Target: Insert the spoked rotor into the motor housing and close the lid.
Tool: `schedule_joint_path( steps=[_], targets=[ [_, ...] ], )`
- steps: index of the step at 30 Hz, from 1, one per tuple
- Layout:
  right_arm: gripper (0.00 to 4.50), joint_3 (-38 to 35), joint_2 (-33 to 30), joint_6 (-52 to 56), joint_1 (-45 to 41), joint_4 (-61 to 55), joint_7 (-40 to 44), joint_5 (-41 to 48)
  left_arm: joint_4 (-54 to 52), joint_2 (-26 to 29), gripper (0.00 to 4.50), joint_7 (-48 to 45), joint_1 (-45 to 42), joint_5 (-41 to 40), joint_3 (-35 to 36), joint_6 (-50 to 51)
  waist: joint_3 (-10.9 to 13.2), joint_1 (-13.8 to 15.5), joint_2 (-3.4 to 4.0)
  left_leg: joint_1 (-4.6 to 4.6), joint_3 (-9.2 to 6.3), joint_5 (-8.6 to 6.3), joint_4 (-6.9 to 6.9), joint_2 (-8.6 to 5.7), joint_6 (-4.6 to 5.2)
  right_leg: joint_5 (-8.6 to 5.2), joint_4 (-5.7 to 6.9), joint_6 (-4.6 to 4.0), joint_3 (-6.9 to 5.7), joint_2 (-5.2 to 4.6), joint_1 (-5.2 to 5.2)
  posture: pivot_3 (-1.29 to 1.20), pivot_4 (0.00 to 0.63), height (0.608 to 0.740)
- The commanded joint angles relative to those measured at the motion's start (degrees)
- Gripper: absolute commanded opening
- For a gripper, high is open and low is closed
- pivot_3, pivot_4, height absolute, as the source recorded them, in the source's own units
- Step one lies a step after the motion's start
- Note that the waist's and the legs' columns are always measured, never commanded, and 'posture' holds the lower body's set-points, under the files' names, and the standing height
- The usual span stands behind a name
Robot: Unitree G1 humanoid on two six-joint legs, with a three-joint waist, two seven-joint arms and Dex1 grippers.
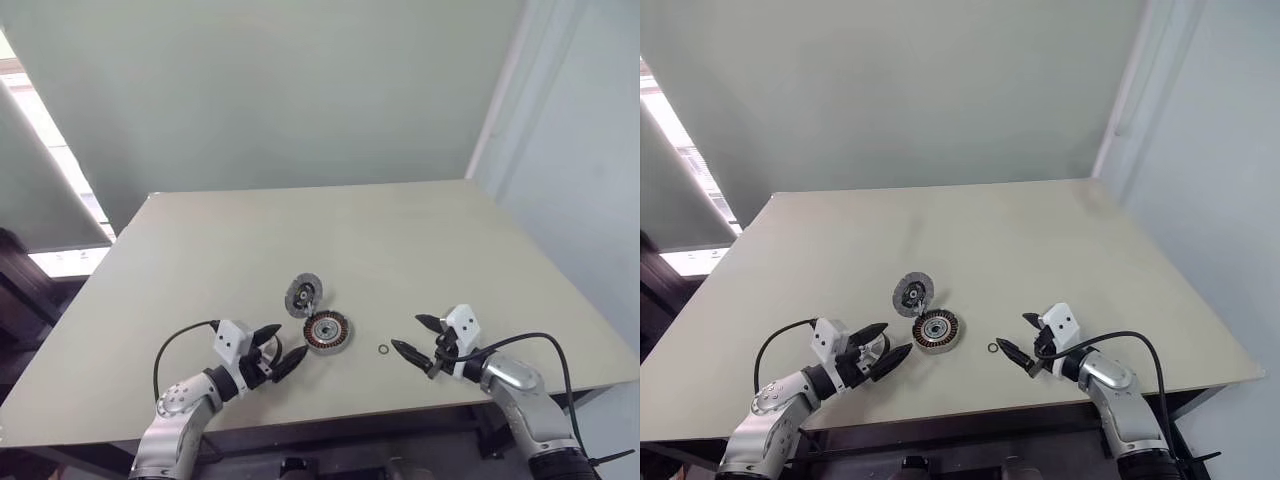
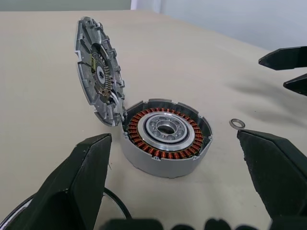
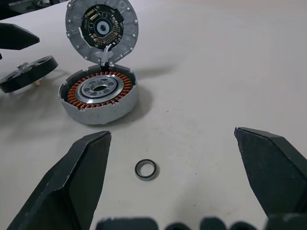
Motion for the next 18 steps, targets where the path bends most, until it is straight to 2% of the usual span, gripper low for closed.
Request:
schedule_joint_path(
  steps=[1, 18],
  targets=[
    [4.50, -1.1, -0.7, -0.4, -0.6, -1.7, 0.4, 1.1, -2.3, -0.1, 4.49, 0.2, -1.1, -0.5, 0.0, -0.4, 0.0, 0.0, 0.00, 0.00, 0.00, 0.00, 0.00, 0.00, 0.00, 0.00, 0.00, 0.00, 0.00, 0.00, 0.00, 0.00, 0.000, 0.740],
    [4.50, -1.3, -0.5, 1.2, -0.7, -2.6, 0.1, 2.1, -3.0, -0.8, 4.49, 0.2, 0.3, -0.8, -0.2, -0.6, 0.0, 0.0, 0.00, 0.00, 0.00, 0.00, 0.00, -0.01, 0.00, 0.00, 0.00, 0.00, 0.00, 0.00, 0.00, 0.00, 0.000, 0.740]
  ],
)
